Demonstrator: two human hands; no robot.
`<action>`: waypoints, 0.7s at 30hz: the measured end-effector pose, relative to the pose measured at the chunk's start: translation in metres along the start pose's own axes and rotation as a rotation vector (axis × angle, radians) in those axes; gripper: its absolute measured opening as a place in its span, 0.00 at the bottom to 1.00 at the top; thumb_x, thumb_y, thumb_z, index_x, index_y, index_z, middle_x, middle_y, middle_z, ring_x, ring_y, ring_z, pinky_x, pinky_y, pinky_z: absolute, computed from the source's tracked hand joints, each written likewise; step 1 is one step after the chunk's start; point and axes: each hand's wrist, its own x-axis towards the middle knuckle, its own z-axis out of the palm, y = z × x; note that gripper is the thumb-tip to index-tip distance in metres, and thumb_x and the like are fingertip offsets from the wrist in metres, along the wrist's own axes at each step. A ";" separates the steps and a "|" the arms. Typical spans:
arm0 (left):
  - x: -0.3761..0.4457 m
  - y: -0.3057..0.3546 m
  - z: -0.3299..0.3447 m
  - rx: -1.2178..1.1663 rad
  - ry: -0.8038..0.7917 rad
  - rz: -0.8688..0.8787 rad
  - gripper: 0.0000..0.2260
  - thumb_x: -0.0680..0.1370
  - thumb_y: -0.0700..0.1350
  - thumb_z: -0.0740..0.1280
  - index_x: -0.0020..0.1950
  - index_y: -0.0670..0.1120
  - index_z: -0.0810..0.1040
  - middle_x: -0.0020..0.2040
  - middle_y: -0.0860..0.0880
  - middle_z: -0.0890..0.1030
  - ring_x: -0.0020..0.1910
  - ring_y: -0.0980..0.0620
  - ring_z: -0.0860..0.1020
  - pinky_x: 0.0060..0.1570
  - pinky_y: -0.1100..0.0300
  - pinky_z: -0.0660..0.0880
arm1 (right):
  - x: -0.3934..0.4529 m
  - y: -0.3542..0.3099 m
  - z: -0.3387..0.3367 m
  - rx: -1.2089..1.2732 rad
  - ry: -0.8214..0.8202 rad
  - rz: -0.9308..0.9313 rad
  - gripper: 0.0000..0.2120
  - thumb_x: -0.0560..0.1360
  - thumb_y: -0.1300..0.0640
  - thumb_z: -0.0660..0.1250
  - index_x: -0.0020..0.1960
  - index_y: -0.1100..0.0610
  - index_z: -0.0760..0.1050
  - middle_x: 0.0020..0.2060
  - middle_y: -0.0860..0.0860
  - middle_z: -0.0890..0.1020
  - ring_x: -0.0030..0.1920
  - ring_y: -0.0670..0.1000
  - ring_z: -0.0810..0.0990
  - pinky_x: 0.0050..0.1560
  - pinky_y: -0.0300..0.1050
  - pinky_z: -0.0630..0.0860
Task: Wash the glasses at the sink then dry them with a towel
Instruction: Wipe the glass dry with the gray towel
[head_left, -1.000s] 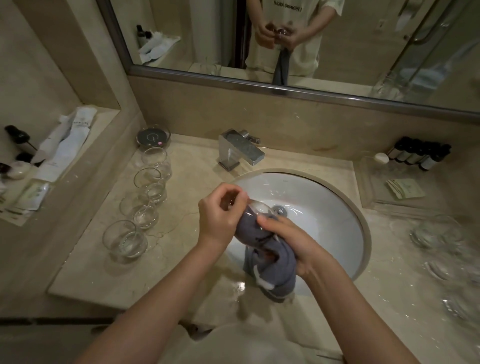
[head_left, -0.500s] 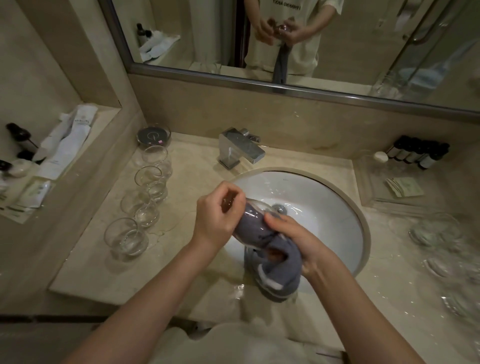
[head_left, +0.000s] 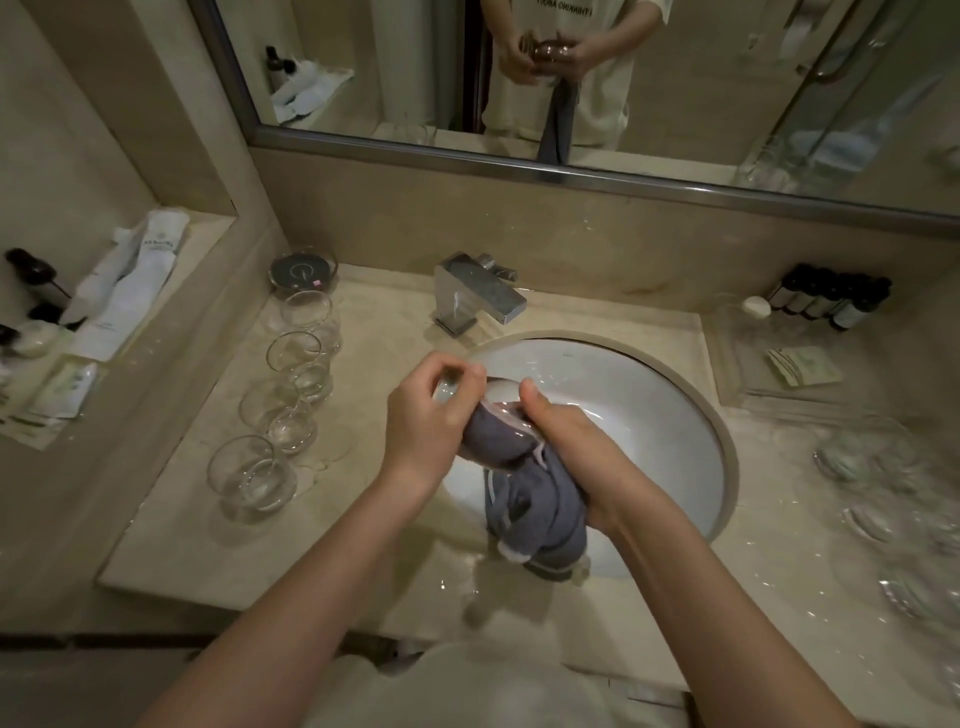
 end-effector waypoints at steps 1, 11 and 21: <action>-0.005 -0.008 -0.002 0.022 0.005 0.153 0.08 0.74 0.54 0.65 0.42 0.50 0.76 0.38 0.51 0.80 0.39 0.49 0.81 0.37 0.61 0.75 | -0.002 -0.003 0.000 0.055 -0.006 0.059 0.20 0.71 0.42 0.65 0.41 0.59 0.83 0.40 0.58 0.84 0.42 0.54 0.82 0.48 0.45 0.77; 0.011 0.017 -0.002 -0.117 -0.325 -0.773 0.16 0.78 0.58 0.63 0.47 0.45 0.78 0.42 0.47 0.81 0.46 0.43 0.81 0.35 0.53 0.79 | -0.003 0.026 0.010 -0.453 0.172 -0.327 0.35 0.70 0.33 0.60 0.31 0.67 0.68 0.27 0.52 0.65 0.31 0.45 0.64 0.33 0.42 0.62; -0.019 -0.013 0.006 -0.038 -0.065 0.136 0.12 0.74 0.53 0.65 0.42 0.45 0.76 0.39 0.49 0.81 0.40 0.54 0.79 0.44 0.64 0.73 | -0.008 0.005 0.001 0.128 0.158 0.140 0.20 0.81 0.47 0.59 0.40 0.58 0.81 0.38 0.57 0.84 0.42 0.54 0.82 0.56 0.51 0.76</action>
